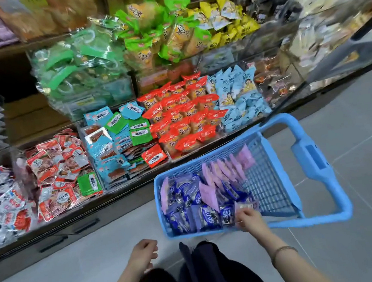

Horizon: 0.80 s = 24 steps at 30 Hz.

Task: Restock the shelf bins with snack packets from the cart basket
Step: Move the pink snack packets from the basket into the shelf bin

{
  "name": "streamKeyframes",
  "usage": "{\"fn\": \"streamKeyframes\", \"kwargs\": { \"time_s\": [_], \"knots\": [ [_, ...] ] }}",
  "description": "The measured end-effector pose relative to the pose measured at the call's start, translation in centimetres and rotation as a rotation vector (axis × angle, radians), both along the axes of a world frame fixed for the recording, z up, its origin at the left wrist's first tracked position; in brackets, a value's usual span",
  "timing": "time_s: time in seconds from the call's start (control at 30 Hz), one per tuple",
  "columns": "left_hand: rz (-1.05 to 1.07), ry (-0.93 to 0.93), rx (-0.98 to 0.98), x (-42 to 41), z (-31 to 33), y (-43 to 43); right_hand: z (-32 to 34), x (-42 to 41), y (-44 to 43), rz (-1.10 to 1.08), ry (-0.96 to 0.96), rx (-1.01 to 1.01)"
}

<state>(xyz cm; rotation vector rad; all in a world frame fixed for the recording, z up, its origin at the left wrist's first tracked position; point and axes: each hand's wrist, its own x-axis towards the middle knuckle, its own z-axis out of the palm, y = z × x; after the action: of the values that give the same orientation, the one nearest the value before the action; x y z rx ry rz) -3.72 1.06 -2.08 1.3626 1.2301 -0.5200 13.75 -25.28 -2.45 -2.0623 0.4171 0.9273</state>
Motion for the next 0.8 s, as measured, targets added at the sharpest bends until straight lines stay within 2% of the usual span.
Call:
{"fn": "streamKeyframes", "kwargs": {
  "time_s": [0.1, 0.2, 0.37, 0.43, 0.53, 0.6, 0.8],
  "knots": [
    [-0.029, 0.023, 0.081, 1.7, -1.9, -2.7, -1.7, 3.7, -2.4, 0.149, -0.036, -0.092],
    [-0.057, 0.06, 0.128, 2.7, -3.3, -4.6, -3.6, 5.8, -4.6, 0.386, -0.068, -0.19],
    [-0.003, 0.045, 0.127, 3.9, -4.5, -6.1, -6.9, 8.2, -5.8, 0.728, 0.062, -0.26],
    [-0.028, 0.035, 0.139, 4.0, -5.2, -6.3, -8.3, 9.1, -5.7, 0.819, 0.046, -0.291],
    [0.045, 0.037, 0.142, 4.1, -5.8, -6.5, -9.6, 9.8, -5.3, 0.949, 0.017, -0.341],
    [0.071, 0.034, 0.155, 4.1, -5.9, -6.6, -10.4, 9.7, -5.3, 1.033, 0.039, -0.411],
    [0.106, 0.047, 0.144, 4.2, -5.8, -6.6, -10.3, 9.4, -6.1, 1.193, -0.083, -0.623]
  ]
}}
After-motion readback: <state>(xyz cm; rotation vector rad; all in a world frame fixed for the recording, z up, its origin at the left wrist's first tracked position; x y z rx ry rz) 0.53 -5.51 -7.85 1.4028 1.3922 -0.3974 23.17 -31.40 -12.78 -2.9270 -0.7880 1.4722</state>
